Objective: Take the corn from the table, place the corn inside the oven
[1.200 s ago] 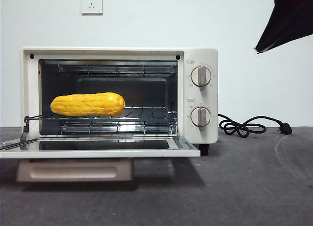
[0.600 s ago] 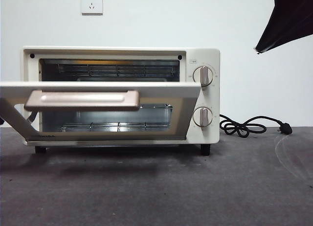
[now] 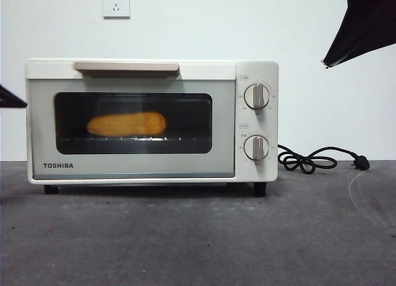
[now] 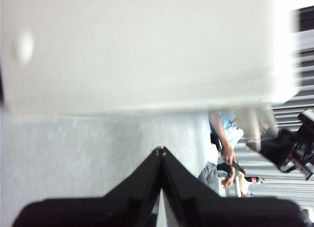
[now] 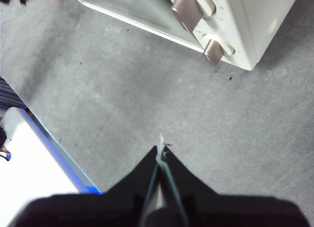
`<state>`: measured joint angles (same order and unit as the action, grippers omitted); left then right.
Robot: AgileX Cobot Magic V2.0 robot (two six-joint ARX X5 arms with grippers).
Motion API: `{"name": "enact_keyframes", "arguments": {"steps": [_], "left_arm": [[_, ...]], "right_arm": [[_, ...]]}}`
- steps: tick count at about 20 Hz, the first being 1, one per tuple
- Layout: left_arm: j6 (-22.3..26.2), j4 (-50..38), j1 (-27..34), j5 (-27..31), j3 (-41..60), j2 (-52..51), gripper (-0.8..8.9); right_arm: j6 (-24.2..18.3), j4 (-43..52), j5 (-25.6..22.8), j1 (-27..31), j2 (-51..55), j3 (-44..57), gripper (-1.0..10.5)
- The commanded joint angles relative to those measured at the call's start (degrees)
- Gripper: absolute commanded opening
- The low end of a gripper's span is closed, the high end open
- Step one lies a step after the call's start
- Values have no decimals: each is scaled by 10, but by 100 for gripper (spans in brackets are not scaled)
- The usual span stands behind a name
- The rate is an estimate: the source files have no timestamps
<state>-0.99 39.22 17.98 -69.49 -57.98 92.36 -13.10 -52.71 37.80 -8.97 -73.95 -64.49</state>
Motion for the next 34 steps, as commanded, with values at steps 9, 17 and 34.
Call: {"name": "enact_keyframes", "arguments": {"steps": [9,17,34], "left_arm": [[-32,-5,2,12,-100,-2,-8],[-7,42,-16,20,-102,-27,-8],[12,148,-231,324,-101,-435,-8]], "right_arm": [[-4,2,4,0,-1,7,-9],[-4,1,4,-1,-1,7,-9],[131,158,-189,-189,125,7,-10]]}}
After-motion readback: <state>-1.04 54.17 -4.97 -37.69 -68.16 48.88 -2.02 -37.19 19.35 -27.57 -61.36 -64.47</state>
